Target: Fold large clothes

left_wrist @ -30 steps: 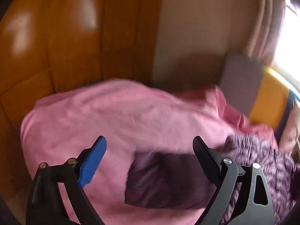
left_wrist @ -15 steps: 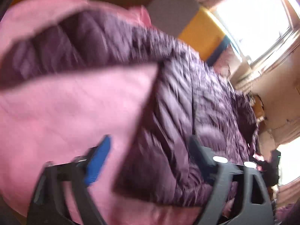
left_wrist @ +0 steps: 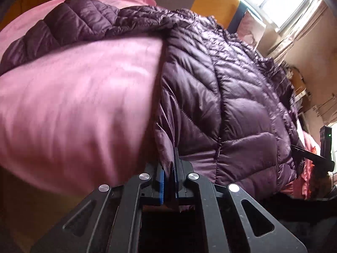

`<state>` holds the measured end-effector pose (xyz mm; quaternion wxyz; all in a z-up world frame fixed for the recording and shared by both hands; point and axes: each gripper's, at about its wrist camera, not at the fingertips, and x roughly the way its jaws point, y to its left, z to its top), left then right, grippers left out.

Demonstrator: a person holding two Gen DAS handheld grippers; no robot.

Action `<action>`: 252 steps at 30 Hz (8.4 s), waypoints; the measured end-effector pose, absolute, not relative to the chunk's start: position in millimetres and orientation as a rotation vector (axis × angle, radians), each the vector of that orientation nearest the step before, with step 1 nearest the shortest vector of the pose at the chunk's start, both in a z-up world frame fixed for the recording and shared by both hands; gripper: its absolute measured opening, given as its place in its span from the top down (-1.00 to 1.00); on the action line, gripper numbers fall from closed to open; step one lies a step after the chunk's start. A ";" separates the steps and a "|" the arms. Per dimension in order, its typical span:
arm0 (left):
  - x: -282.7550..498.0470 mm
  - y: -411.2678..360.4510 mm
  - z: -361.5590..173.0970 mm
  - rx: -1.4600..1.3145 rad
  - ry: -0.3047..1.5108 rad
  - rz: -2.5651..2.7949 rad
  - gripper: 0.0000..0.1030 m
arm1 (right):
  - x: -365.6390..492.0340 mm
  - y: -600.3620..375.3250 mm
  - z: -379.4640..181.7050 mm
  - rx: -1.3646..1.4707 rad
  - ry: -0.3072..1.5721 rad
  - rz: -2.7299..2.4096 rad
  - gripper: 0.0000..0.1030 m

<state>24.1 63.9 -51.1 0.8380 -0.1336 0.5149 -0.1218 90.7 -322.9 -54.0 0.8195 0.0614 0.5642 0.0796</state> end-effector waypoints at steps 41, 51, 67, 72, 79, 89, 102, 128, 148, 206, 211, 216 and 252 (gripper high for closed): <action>79.0 336.6 -32.7 -0.604 0.819 0.794 0.98 | 250.4 -160.7 -83.6 0.026 0.878 0.162 -0.96; 101.8 214.0 41.4 -0.445 0.621 0.509 -0.65 | 245.5 -170.0 -75.7 0.073 0.887 0.193 -0.96; 166.6 -54.5 -24.0 -0.096 0.884 -0.187 -0.65 | 184.8 -454.9 -41.7 0.109 0.721 -0.658 -0.74; 170.4 -51.1 -39.9 -0.078 0.917 -0.176 -0.65 | 211.8 -510.4 -71.2 0.077 0.877 -0.665 0.48; 174.9 -56.8 -47.6 -0.056 0.920 -0.162 -0.74 | 186.4 -544.1 14.8 0.160 0.734 -0.588 0.91; 176.4 -61.2 -50.5 -0.043 0.918 -0.148 -0.78 | 180.2 -699.4 44.1 0.259 0.758 -1.005 0.98; 182.1 -59.6 -14.7 -0.107 0.878 -0.182 -0.79 | 282.4 -483.0 3.9 0.235 0.715 -0.347 -0.32; 231.0 -14.7 -56.8 -0.189 0.914 -0.030 -0.89 | 289.1 -481.5 -41.9 0.535 0.750 -0.277 -0.64; 228.6 -13.1 -57.2 -0.209 0.902 -0.045 -0.91 | 164.4 -697.8 -41.4 1.004 0.642 -0.847 0.84; 343.4 -84.2 -11.0 -0.353 0.902 -0.342 0.89 | 293.2 -381.4 -68.0 1.068 0.624 0.035 -0.96; 322.3 -37.5 -2.3 -0.396 0.861 -0.277 0.89 | 292.7 -402.8 -73.8 1.226 0.547 0.045 -0.96; 303.1 -5.6 -21.2 -0.377 0.904 -0.201 0.89 | 280.7 -404.4 -68.9 1.168 0.605 0.033 -0.96; 302.7 -8.6 -5.2 -0.181 0.798 -0.031 0.53 | 381.9 -335.0 -79.5 0.269 0.880 -0.275 -0.50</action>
